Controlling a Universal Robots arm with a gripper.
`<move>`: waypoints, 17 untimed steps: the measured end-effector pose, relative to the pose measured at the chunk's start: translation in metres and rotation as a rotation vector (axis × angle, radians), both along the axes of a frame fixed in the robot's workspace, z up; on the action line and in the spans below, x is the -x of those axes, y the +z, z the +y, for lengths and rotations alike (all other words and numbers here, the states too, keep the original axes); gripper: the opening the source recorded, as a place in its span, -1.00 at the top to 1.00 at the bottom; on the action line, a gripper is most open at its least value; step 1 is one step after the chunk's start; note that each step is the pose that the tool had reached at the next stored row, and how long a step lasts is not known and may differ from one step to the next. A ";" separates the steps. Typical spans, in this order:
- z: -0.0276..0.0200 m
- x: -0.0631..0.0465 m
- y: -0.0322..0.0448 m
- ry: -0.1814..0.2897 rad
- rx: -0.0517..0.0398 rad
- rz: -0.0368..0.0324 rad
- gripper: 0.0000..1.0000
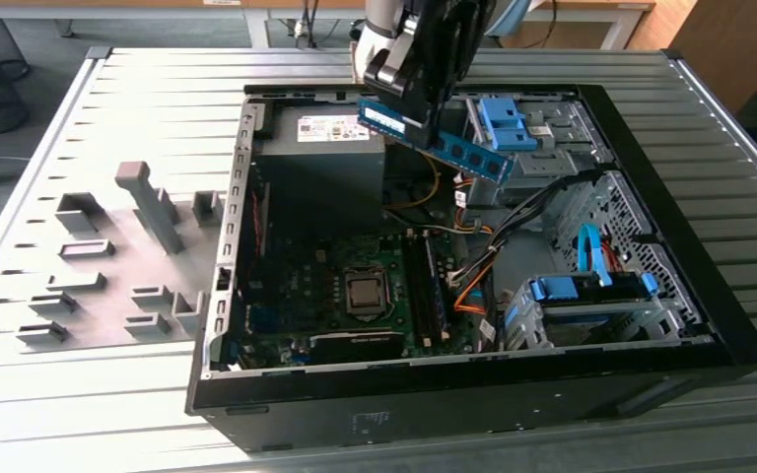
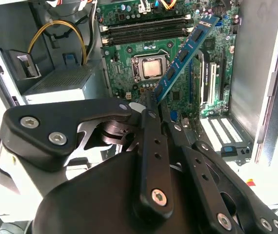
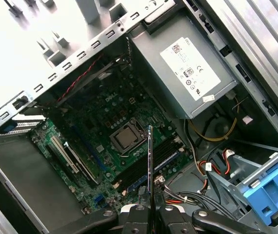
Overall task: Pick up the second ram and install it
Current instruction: 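Insert the second ram into the second slot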
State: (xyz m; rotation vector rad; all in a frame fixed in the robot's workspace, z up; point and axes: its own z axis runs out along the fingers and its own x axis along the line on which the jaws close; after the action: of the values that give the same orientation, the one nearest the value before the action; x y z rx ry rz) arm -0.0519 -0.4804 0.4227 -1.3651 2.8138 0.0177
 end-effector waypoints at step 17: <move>0.0000 0.000 -0.0001 -0.028 0.0000 0.0000 0.72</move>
State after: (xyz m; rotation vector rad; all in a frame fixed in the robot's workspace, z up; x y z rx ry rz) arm -0.0519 -0.4804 0.4226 -1.3255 2.8325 0.0174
